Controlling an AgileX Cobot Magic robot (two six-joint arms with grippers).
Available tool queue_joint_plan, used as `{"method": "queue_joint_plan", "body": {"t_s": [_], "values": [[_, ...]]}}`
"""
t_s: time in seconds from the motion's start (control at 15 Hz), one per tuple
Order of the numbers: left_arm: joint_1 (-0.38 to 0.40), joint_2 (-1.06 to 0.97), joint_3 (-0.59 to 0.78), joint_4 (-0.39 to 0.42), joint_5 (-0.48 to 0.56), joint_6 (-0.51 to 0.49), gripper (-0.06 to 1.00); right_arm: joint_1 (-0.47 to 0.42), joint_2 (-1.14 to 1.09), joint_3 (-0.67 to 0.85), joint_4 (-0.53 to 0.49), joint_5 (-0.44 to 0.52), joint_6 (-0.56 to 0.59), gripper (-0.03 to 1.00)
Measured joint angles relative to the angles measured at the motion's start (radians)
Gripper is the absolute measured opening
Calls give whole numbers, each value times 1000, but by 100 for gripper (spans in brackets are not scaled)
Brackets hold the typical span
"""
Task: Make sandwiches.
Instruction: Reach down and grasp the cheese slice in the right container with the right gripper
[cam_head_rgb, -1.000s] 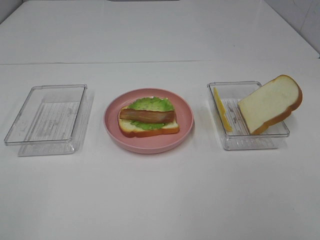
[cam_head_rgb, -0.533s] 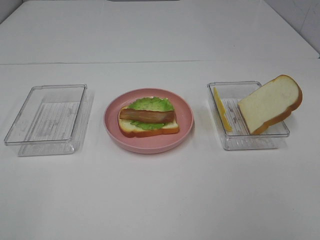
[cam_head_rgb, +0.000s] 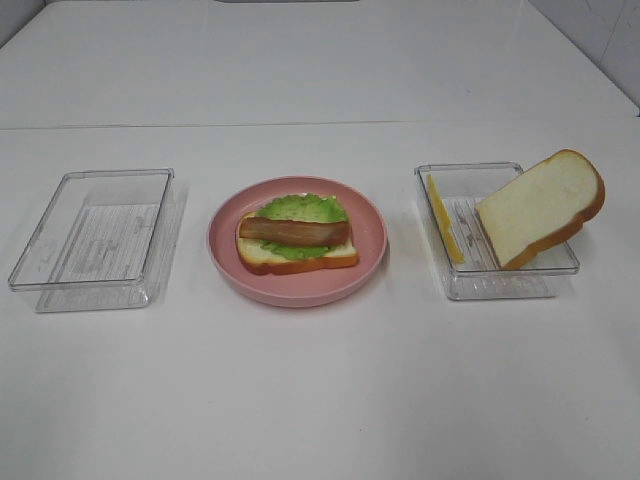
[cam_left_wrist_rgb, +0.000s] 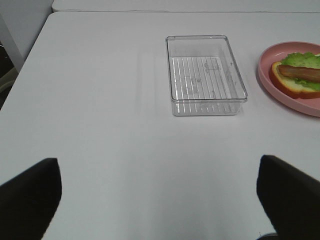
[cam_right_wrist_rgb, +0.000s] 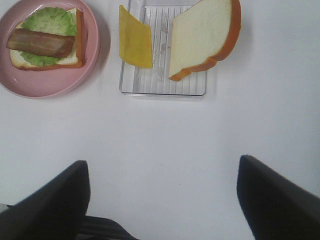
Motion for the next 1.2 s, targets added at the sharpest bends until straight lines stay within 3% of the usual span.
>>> {"method": "queue_joint_plan", "body": {"t_s": [0.33, 0.73, 1.2], "values": [[0, 0, 0, 0, 0, 0, 98, 7, 460, -292, 202, -7, -68, 79], [0, 0, 0, 0, 0, 1, 98, 177, 885, -499, 220, -55, -58, 79], [0, 0, 0, 0, 0, 1, 98, 194, 1056, -526, 173, -110, -58, 79]]}}
